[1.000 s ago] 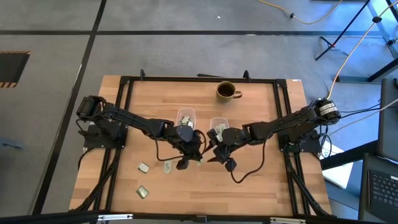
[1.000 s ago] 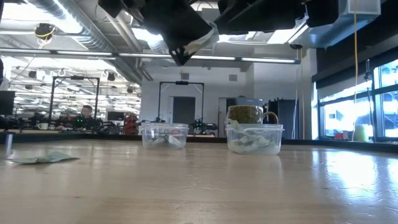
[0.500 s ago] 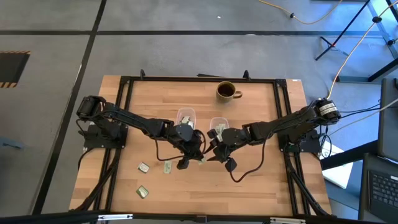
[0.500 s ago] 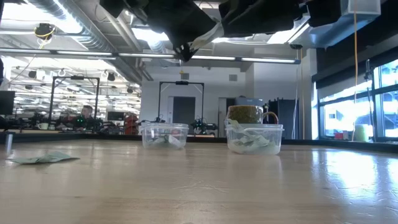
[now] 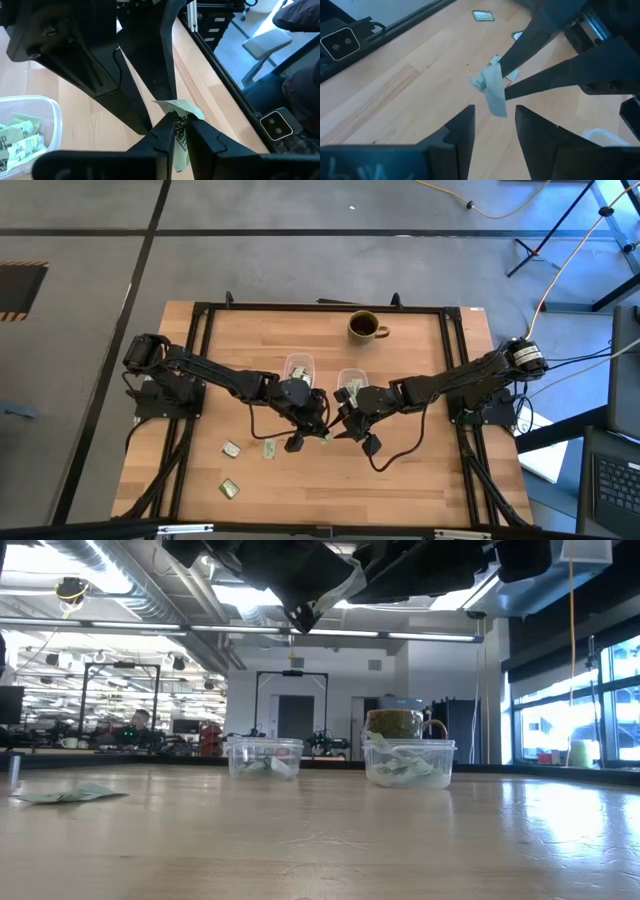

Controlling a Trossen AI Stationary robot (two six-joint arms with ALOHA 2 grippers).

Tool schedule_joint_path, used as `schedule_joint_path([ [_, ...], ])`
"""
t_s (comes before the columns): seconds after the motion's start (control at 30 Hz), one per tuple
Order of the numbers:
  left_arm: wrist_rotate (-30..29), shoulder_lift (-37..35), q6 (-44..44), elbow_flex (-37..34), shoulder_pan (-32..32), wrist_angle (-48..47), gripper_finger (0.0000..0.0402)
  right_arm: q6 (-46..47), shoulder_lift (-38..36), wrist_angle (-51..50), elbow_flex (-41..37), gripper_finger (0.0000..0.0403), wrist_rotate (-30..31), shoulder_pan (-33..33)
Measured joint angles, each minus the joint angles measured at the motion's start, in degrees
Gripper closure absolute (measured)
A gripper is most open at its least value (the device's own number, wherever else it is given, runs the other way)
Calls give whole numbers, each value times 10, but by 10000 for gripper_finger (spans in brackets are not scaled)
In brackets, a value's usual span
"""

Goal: Pick and place items into bin
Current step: Put the stevia packet into the right transparent bin

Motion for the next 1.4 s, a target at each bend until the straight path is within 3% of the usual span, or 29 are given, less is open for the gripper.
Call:
schedule_joint_path([
  [0.77, 1, 0, 10, 0, 0, -14, 362, 3, 0, 23, 0, 263, 0, 17],
  [1.4, -2, 0, 20, 0, 0, -10, 368, 4, 0, 30, 0, 385, 0, 16],
])
